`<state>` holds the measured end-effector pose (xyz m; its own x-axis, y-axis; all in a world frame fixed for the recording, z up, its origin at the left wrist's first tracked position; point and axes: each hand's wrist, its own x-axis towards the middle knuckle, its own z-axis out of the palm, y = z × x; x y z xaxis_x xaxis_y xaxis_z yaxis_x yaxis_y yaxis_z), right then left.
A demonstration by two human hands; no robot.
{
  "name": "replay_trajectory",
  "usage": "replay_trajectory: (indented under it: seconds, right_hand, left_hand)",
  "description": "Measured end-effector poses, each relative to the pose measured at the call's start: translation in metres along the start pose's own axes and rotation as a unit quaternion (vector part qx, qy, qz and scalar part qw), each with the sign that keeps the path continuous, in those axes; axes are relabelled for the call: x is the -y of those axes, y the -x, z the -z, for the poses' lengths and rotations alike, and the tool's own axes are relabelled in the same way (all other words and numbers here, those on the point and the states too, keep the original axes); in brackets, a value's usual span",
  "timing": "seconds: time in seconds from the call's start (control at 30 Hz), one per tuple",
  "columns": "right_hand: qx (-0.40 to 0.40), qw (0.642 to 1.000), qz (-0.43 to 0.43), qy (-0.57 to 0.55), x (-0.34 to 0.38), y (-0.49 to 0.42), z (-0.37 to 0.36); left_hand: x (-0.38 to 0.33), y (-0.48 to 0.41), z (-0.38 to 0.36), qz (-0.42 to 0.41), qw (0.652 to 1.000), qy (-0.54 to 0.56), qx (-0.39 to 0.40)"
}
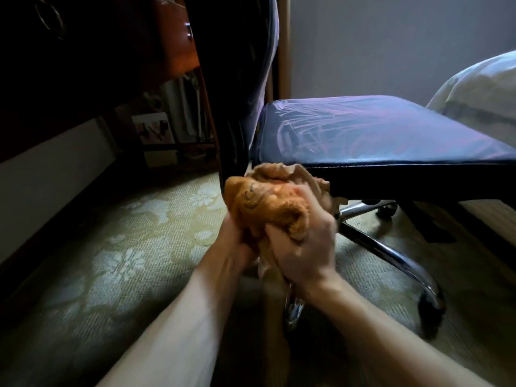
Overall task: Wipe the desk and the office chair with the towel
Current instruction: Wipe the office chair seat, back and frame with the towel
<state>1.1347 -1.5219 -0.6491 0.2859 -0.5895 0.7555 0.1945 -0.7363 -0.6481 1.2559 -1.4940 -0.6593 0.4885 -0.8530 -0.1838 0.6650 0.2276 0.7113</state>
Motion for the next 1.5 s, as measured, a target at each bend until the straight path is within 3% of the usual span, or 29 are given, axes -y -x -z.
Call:
replay_trajectory:
  seconds: [0.1,0.17,0.3,0.43,0.57,0.7,0.8,0.9,1.1,1.3,1.4,1.5]
  right_hand:
    - [-0.079,0.993,0.078,0.044,-0.013,0.002,0.017]
    - [-0.081,0.976,0.141,0.143,-0.025,0.001,0.027]
    - [0.058,0.923,0.211,0.317,-0.047,-0.005,0.02]
    - [0.072,0.904,0.278,0.315,-0.066,-0.003,0.022]
    - [0.192,0.874,0.282,0.346,-0.089,0.025,0.052]
    - [0.117,0.916,0.204,0.326,-0.088,0.042,0.069]
    - [0.032,0.94,0.252,0.227,-0.057,0.024,0.054]
    - [-0.033,0.93,0.296,0.216,-0.028,-0.011,0.032]
    - [0.051,0.893,0.284,0.345,-0.035,-0.021,-0.004]
    - [0.142,0.902,0.236,0.332,-0.063,0.03,0.03]
    - [0.036,0.947,0.216,0.235,-0.05,0.02,0.034]
    - [-0.082,0.955,0.212,0.189,-0.022,-0.016,0.027]
  left_hand:
    - [-0.003,-0.004,-0.003,0.027,0.999,-0.005,-0.021]
    - [-0.003,-0.006,0.002,0.022,0.999,-0.021,-0.028]
    - [0.0,-0.002,0.002,0.04,0.997,-0.055,-0.043]
    - [0.007,-0.001,-0.005,0.035,0.995,-0.071,-0.053]
    - [0.007,-0.003,-0.009,0.01,0.994,-0.073,-0.081]
    - [0.009,-0.004,-0.013,0.004,0.992,-0.069,-0.11]
    - [0.007,-0.006,-0.019,0.006,0.992,-0.052,-0.118]
    - [0.007,-0.002,-0.02,-0.006,0.989,-0.053,-0.135]
    - [0.003,0.003,-0.014,0.003,0.985,-0.074,-0.153]
    - [-0.002,0.007,-0.016,0.047,0.982,-0.103,-0.152]
    - [-0.001,0.004,-0.016,0.033,0.981,-0.106,-0.16]
    - [0.003,0.002,-0.014,0.015,0.98,-0.096,-0.171]
